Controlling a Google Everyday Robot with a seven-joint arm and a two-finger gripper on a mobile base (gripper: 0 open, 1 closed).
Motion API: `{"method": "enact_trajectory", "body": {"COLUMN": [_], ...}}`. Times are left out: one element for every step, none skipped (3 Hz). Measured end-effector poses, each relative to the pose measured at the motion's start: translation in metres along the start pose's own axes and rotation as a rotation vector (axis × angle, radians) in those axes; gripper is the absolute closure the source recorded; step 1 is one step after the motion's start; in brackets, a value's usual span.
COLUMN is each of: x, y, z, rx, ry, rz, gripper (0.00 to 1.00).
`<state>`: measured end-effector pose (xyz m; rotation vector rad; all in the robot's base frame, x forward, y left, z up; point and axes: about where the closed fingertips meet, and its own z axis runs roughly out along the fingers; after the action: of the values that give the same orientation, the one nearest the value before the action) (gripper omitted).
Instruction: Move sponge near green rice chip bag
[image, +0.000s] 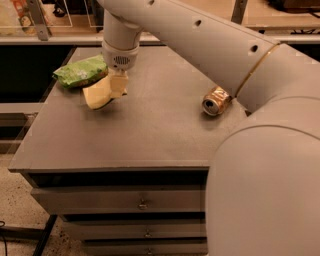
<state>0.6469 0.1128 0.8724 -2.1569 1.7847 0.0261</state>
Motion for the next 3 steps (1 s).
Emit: {"method": "enact_trajectory", "body": {"x": [0.027, 0.046, 0.056], "y": [-0.015, -0.018, -0.019], "z": [-0.003, -0.005, 0.001], "rx": [0.017, 0.049, 0.108], "ry": [0.056, 0.044, -0.034], "rz": [0.076, 0.14, 0.196], "gripper": [1.0, 0.82, 0.59]}}
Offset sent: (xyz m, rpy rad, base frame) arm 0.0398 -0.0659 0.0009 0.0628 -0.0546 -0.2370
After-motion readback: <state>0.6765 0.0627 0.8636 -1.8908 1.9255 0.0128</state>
